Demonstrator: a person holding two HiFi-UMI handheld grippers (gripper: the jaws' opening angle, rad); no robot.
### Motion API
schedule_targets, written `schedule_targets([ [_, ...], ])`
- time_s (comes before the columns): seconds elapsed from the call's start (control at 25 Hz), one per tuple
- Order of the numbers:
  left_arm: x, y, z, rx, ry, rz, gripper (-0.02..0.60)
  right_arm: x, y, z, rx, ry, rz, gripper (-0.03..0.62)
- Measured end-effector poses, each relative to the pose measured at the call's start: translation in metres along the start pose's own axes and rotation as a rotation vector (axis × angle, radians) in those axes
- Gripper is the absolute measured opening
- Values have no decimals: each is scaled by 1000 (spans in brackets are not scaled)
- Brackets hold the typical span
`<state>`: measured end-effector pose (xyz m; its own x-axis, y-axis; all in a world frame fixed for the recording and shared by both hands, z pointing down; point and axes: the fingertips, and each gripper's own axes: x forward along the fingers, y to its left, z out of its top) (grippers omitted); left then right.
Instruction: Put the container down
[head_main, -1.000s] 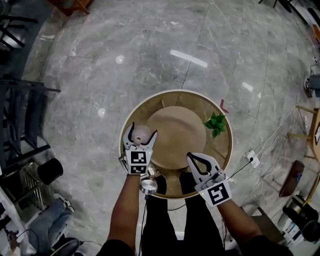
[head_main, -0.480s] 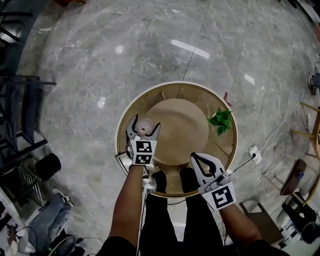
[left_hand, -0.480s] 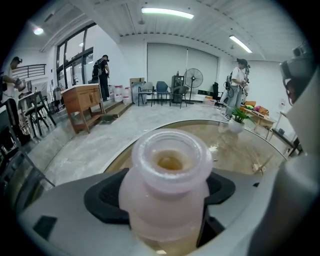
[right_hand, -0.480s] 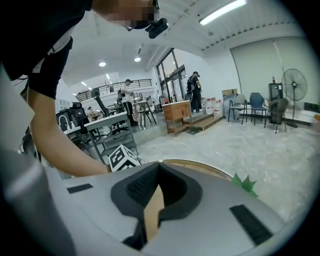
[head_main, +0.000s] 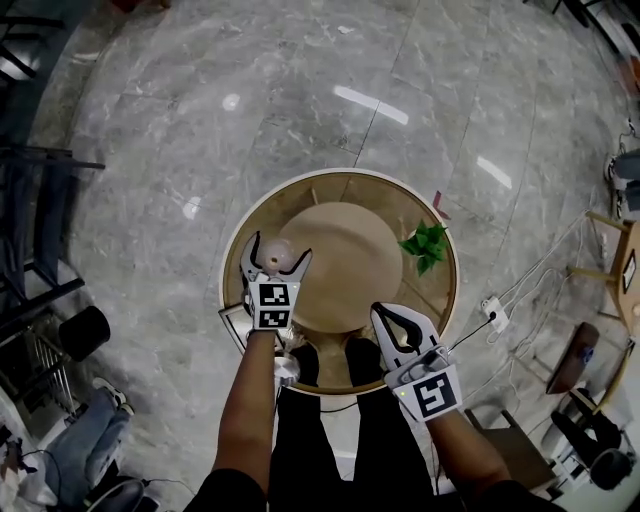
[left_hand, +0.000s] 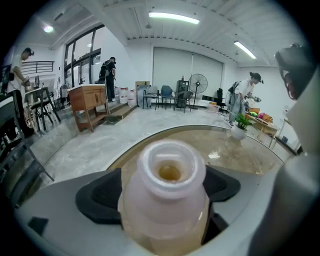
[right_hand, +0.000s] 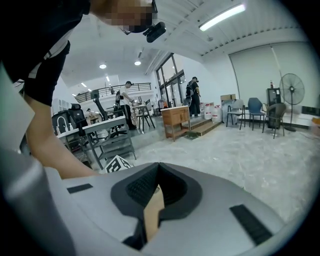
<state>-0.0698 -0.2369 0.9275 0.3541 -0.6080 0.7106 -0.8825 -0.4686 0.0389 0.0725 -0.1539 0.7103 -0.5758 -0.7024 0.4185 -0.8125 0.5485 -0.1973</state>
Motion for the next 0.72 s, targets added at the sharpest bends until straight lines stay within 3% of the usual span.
schedule_targets([
  [0.08,-10,-3,9,-24,-31,-1,529,-4,1,15,-14,-17,-3,0],
  [0.2,-41,-8,31,-2,-63,12,530,-11,5,45,-41,-58,-7,0],
  [0.48,-168,-18,109,-12,-229,83,381,-38,37,110,-113,-162,16,0],
  [0.56,-212,-23,129,-50,-281,112,342,-53,50,127,-139,-180,35,0],
  [0.64,-257,-21,153,-85,-342,159,245,-63,62,146,-183,-206,60,0],
  [0.72,-295,-19,174,-58,-405,189,224,-69,74,163,-235,-216,88,0],
])
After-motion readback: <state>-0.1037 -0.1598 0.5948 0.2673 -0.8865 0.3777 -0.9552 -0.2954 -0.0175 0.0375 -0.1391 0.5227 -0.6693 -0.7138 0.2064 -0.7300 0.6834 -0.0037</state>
